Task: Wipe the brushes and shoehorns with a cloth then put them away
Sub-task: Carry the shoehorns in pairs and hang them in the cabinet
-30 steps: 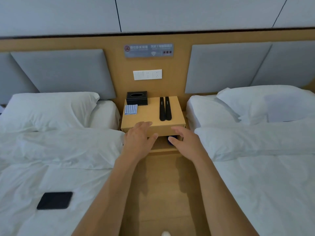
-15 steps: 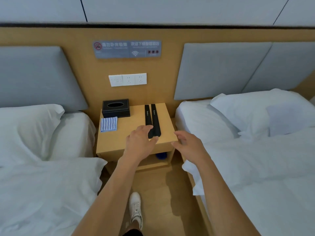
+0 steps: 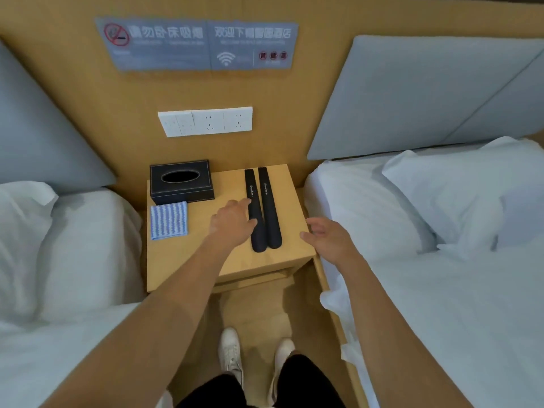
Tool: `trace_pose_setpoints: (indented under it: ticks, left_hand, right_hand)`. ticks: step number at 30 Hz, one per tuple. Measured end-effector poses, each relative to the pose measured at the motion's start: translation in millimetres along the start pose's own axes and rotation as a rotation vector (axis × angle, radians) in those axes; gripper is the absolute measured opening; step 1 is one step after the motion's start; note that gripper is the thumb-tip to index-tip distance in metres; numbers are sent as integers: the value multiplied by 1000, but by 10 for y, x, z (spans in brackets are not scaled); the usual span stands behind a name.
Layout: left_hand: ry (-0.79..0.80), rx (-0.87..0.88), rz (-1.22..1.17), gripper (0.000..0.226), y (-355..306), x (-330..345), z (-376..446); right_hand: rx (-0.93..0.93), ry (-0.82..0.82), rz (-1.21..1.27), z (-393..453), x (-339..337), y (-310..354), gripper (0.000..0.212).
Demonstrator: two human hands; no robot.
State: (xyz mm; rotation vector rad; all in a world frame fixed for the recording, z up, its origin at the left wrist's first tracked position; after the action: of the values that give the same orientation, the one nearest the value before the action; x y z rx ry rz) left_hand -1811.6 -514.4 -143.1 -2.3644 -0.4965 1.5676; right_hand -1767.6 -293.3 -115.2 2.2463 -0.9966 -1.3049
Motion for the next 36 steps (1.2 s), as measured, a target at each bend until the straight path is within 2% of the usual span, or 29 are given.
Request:
trace_pose_setpoints:
  ticks: [6,11,15,21,25,30,33,36]
  left_hand:
    - [149,-91,94,56,393,477,613]
    - [210,-181,-71,63,608,892,1151]
    - [282,-309,-312,67,743,1337,1637]
    - [180,-482,-419,48,793,1728,2188]
    - [151,-555,-354,38,813,1838,2364]
    - [189,-592,-201,30,794,1748,2414]
    - [191,-582,-182,29,721,1595,2332]
    - [166,-517,-216,17,541,1391,2274]
  right_hand:
    - [143,238,-37,956,463,-338,49]
    - [236,341,-29,1857,798,-608,52]
    - [278,299,-33,2573,1012,-773,47]
    - [207,179,-122,3339,1227,-819,34]
    - [176,200,-190,3591,1376,-805,30]
    - [173,312,-245,3656,1416,-839,24]
    - [191,333,-144,3518,1265,-912,22]
    - [236,266,43,3308,975,-996,20]
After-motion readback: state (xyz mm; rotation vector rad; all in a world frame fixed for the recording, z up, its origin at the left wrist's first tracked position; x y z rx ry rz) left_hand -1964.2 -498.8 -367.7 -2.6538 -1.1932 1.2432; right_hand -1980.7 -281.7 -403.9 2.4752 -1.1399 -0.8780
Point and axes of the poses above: each hand's wrist, its own z-axis towards the middle knuckle, its own x-axis out of the palm, y = z × x, the point moved 7 cm from there along z, towards the middle knuckle, and after that the axes turned 2 degrees about y, right-handed, at the moved point
